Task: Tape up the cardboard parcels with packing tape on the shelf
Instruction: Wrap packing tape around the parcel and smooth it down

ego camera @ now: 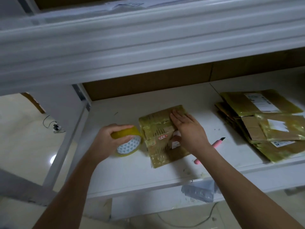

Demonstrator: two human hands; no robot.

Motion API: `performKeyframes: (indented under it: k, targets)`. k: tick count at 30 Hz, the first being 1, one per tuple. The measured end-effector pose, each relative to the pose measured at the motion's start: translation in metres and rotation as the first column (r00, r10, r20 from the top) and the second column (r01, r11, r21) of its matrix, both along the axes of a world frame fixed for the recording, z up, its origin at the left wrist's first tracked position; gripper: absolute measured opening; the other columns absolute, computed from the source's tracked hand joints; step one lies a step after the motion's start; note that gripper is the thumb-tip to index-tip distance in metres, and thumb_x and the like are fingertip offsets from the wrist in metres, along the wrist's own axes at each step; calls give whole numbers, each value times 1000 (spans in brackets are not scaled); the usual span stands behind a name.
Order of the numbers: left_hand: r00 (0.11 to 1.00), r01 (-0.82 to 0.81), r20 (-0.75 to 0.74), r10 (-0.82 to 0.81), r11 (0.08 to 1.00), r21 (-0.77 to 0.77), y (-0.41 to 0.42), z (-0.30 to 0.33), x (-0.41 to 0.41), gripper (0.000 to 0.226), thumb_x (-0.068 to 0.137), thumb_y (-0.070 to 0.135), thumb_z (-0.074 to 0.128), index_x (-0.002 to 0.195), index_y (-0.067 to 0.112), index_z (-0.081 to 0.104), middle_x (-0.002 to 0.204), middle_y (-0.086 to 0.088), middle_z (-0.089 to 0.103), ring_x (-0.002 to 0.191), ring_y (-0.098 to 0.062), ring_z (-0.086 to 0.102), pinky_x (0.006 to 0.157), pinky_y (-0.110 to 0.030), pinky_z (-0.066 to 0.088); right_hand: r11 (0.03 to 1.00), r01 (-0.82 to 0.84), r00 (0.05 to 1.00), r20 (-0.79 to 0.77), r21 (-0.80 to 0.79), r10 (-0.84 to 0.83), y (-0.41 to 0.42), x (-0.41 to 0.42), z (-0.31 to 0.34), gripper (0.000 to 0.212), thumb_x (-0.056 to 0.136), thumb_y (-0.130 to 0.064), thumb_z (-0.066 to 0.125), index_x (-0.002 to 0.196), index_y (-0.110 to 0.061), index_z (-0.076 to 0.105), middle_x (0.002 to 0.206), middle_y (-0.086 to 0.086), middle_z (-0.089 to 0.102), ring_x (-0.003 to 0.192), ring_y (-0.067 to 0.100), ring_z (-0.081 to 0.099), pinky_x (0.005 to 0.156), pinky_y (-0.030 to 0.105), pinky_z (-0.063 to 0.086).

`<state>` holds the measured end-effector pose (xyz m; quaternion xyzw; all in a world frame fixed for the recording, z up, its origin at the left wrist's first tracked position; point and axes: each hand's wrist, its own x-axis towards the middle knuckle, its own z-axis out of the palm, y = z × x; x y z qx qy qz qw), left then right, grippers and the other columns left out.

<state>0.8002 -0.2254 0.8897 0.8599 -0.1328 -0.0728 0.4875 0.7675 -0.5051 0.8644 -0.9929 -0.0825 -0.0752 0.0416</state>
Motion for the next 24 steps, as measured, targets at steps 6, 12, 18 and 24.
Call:
performKeyframes:
  k: [6,12,18,24]
  targets:
    - [998,-35,-45,33,998,-58,-3,-23,-5,30,78,30,77,105,41,69,111,10,69,97,-11,69,81,-34,60,999,-7,999,-34,31,8,-2,1,-2,93,86,-49,66,156,-18,14,163,-2,12,150,14,9,114,24,-9]
    - [999,-17,-34,15,997,-72,-3,-22,-9,18,91,32,65,107,38,67,114,5,66,93,-16,67,74,-21,53,998,-33,999,-27,47,34,28,-14,2,115,77,-76,55,156,-18,-6,163,1,-14,149,21,-15,115,42,-18]
    - [992,-12,-128,-6,991,-134,-7,-16,-4,17,92,22,63,106,26,73,105,0,73,92,-23,71,79,-31,59,982,-75,994,-63,175,87,44,-6,4,124,61,-96,2,155,-16,15,163,2,12,150,15,7,122,48,-3]
    - [922,-87,-385,-51,939,-334,-17,-16,-6,38,81,18,71,117,12,61,99,-6,72,88,-24,71,67,-30,58,913,-168,986,63,371,156,52,2,-13,95,73,-82,38,145,-19,44,154,-4,38,142,11,34,116,30,14]
